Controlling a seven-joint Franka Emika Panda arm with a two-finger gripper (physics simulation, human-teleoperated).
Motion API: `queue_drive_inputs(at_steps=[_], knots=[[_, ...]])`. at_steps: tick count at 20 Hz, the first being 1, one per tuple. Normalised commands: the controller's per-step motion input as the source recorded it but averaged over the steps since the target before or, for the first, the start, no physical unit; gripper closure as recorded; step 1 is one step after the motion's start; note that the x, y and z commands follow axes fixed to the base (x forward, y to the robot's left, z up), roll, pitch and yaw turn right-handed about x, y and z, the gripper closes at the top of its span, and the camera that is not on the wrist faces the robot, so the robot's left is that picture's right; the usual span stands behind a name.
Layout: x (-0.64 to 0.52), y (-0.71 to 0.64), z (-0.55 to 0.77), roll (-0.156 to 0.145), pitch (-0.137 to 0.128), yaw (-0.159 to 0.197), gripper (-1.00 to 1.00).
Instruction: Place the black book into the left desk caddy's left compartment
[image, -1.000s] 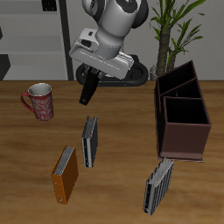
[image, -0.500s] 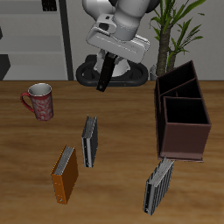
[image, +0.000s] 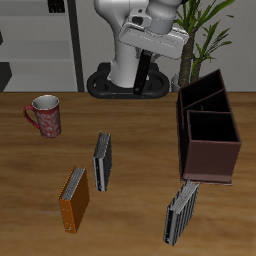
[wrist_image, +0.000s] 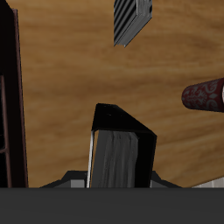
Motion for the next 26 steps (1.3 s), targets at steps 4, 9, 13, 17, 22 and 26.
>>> queue_drive_inputs(at_steps=[4,9,13,17,22,26], knots=[[-0.41,0.35,0.0,0.025,-0.029,0.04,1.0],[-0.34,0.27,-0.01,0.02,-0.029,0.014,1.0],[-0.22,0.23,-0.06,0.019,-0.004,0.02,1.0],[-0.19,0.3,-0.08,-0.021,0.008,0.01,1.0],[0.0,0.35,-0.07,-0.008,0.024,0.003,1.0],[0.06,0.35,-0.11,0.002,0.045,-0.012,1.0]])
